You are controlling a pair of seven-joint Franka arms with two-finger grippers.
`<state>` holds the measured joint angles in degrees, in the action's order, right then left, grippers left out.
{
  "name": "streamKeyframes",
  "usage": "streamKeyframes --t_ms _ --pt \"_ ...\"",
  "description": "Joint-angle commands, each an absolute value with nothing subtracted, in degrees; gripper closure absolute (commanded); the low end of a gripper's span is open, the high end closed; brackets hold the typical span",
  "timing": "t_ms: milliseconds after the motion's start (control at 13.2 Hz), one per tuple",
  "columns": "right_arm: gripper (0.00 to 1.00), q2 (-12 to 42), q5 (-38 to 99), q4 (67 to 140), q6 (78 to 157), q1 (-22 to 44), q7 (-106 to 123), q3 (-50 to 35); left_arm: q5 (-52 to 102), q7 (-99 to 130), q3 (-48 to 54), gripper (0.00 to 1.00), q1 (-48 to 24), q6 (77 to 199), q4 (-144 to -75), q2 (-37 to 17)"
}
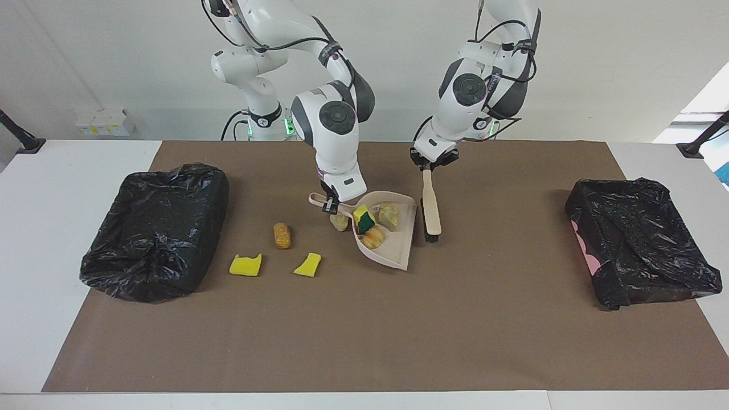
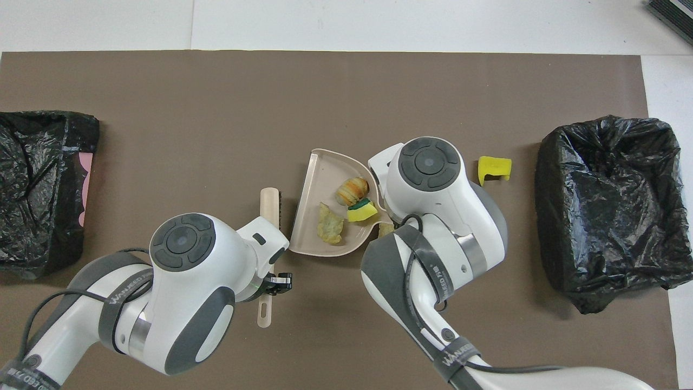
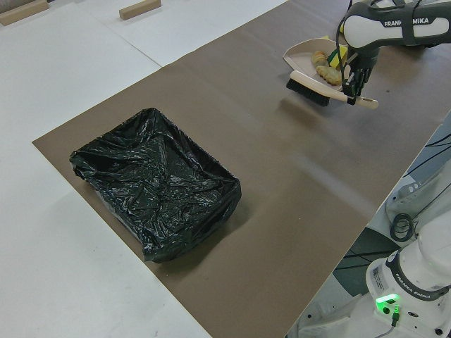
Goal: Sweep and dump trash in bin
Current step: 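Sweep bread and sponge pieces into the dustpan with the left gripper's brush, then carry the dustpan to the nearby trash bag and tip it with the right gripper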
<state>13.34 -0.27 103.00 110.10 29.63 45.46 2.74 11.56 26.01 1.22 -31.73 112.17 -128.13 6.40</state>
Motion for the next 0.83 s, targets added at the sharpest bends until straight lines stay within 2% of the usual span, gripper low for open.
streamKeyframes --t_ms 0,378,755 --pt "1.0 9.85 -0.35 103.19 107.5 26.29 49.73 2.11 11.87 29.96 2.11 1.0 -32.34 112.15 -129.81 8.26" --pt "1.0 8.7 -0.26 99.24 102.67 17.16 65.36 2.37 11.78 39.01 2.37 1.0 -40.24 119.08 -139.91 14.93" --pt "1.0 7.47 -1.31 98.26 101.43 6.43 80.75 2.81 11.78 45.68 8.15 1.0 -43.15 121.29 -148.26 21.35"
